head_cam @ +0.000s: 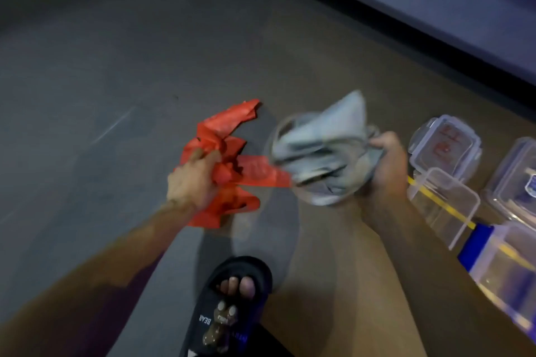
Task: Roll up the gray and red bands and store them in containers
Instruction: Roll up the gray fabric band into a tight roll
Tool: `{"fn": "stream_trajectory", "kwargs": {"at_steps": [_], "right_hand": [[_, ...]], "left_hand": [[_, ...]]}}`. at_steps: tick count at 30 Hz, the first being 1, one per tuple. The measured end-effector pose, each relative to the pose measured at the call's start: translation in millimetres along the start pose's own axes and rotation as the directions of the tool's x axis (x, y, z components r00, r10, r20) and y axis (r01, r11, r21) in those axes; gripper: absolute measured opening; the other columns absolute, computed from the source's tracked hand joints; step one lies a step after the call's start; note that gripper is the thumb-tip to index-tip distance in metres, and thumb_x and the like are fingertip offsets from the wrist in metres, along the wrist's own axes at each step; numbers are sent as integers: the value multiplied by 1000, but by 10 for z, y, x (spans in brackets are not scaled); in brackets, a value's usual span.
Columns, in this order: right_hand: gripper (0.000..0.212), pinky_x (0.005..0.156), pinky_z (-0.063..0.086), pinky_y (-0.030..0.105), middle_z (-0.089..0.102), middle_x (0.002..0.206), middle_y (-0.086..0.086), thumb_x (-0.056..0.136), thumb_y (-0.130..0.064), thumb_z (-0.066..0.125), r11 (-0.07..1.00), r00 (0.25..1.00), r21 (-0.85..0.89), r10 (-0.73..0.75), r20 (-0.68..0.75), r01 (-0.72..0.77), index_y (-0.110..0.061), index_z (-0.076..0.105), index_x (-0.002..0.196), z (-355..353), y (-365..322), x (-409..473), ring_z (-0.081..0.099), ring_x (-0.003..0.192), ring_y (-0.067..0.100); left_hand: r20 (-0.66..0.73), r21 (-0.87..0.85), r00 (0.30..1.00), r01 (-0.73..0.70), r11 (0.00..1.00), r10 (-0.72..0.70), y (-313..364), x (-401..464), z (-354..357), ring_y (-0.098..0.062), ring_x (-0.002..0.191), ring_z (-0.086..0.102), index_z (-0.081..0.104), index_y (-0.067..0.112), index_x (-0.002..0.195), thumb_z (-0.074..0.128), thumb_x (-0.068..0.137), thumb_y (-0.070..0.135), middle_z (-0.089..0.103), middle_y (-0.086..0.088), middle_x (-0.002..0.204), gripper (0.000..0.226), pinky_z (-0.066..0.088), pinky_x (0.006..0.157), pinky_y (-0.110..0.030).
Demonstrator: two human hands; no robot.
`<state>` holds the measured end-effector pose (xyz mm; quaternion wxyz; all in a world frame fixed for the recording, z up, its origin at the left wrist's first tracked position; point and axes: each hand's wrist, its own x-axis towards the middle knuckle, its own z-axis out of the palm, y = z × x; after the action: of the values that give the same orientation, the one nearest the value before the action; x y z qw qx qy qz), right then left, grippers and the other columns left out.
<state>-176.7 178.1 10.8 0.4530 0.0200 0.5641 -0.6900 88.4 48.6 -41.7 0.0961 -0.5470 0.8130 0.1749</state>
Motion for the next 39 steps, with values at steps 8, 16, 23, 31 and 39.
{"fn": "stream_trajectory", "kwargs": {"at_steps": [8, 16, 23, 31, 39], "right_hand": [[50, 92, 58, 41, 71, 123, 16, 90, -31, 53, 990, 997, 122, 74, 8, -75, -6, 66, 132, -161, -124, 54, 68, 112, 35], [42, 70, 55, 35, 68, 113, 15, 95, -28, 60, 962, 977, -211, 194, 90, -171, -9, 65, 132, -155, 78, 126, 68, 94, 33], [44, 95, 53, 40, 68, 110, 16, 96, -38, 56, 981, 926, 13, 180, 333, -196, -6, 63, 124, 42, -147, -110, 68, 103, 29], [38, 98, 55, 36, 75, 115, 6, 82, -21, 82, 925, 990, -380, 63, 128, -10, -18, 71, 119, -198, 79, 184, 69, 111, 24], [18, 57, 51, 27, 69, 72, -1, 89, -7, 74, 784, 1000, -621, -10, -2, 7, -19, 72, 76, -446, 309, 231, 61, 69, 18]], "left_hand": [[-444, 292, 892, 50, 955, 89, -765, 166, -728, -44, 89, 52, 69, 17, 106, 59, 71, 32, 48, -22, 97, 40, 36, 77, -52], [245, 429, 969, -125, 895, 18, 48, 194, -461, -39, 132, 32, 29, 58, 146, 69, 74, 64, 28, -2, 148, 83, 30, 109, -53], [-31, -592, 984, -160, 790, 176, 627, 99, -552, -18, 107, 64, 68, 15, 123, 71, 90, 46, 67, 2, 112, 45, 45, 96, -25], [-38, -982, 999, -36, 184, -8, 821, 25, -457, -19, 79, 64, 69, 10, 101, 70, 91, 5, 71, -12, 89, 11, 53, 71, -27], [-403, -915, 897, -399, 58, -182, 711, 69, -961, -17, 73, 55, 68, 20, 101, 70, 81, -1, 61, -4, 80, 29, 46, 70, -27]]}}
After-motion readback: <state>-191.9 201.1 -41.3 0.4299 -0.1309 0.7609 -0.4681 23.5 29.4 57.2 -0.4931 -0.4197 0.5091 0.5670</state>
